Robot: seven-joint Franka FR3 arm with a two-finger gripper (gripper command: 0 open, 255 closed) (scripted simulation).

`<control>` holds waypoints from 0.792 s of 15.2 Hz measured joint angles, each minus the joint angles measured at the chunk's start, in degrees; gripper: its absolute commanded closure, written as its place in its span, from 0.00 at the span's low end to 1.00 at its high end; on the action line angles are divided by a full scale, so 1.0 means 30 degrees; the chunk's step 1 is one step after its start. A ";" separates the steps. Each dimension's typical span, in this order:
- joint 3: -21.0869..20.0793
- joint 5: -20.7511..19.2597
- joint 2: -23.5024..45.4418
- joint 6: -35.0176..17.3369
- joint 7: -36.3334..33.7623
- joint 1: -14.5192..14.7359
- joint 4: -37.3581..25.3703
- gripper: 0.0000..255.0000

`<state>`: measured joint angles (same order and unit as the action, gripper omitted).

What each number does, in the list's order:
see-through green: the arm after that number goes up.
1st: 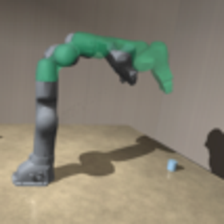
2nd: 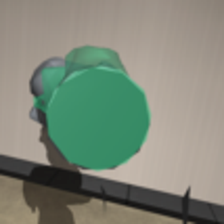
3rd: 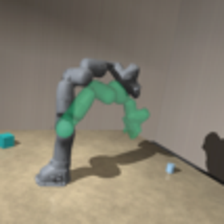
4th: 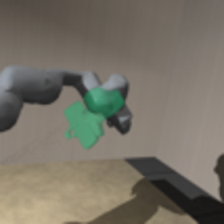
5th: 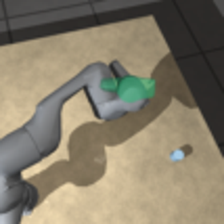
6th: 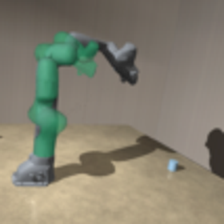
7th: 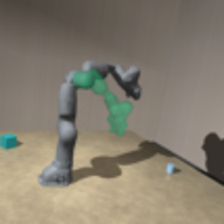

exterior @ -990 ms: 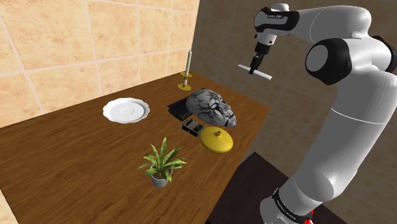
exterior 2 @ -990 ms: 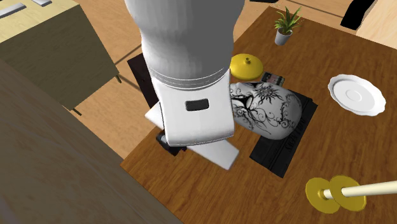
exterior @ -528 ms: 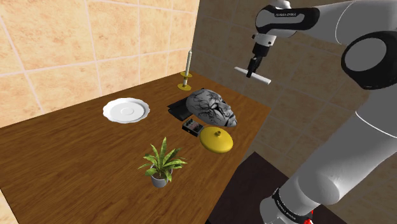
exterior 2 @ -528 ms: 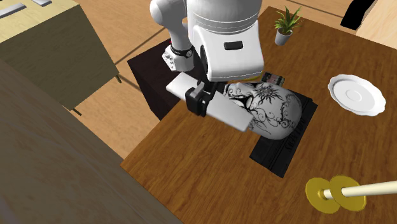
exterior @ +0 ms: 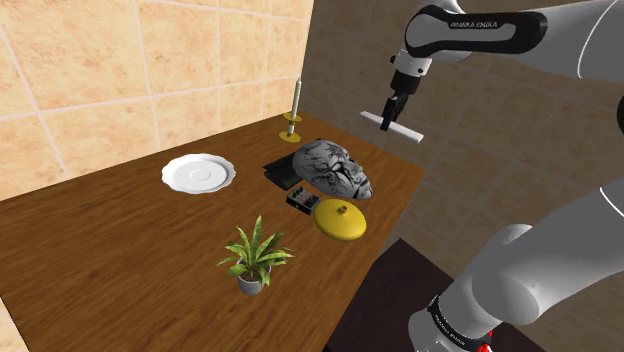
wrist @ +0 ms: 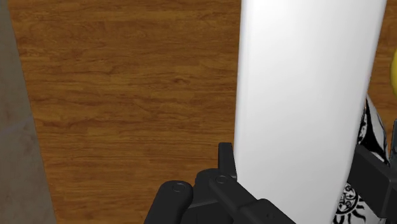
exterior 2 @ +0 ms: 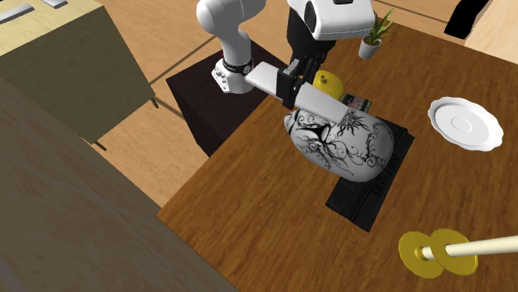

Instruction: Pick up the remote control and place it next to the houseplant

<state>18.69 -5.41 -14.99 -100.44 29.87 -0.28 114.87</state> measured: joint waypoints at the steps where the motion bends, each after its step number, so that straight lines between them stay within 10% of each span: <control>1: -0.0279 -0.0082 -0.0509 0.0020 -0.0420 0.0095 0.0494 1.00; 12: -0.4027 0.0506 -0.5118 0.0653 -0.5432 0.1447 0.4714 1.00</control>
<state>6.61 -3.89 -30.34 -98.48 13.57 4.06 129.01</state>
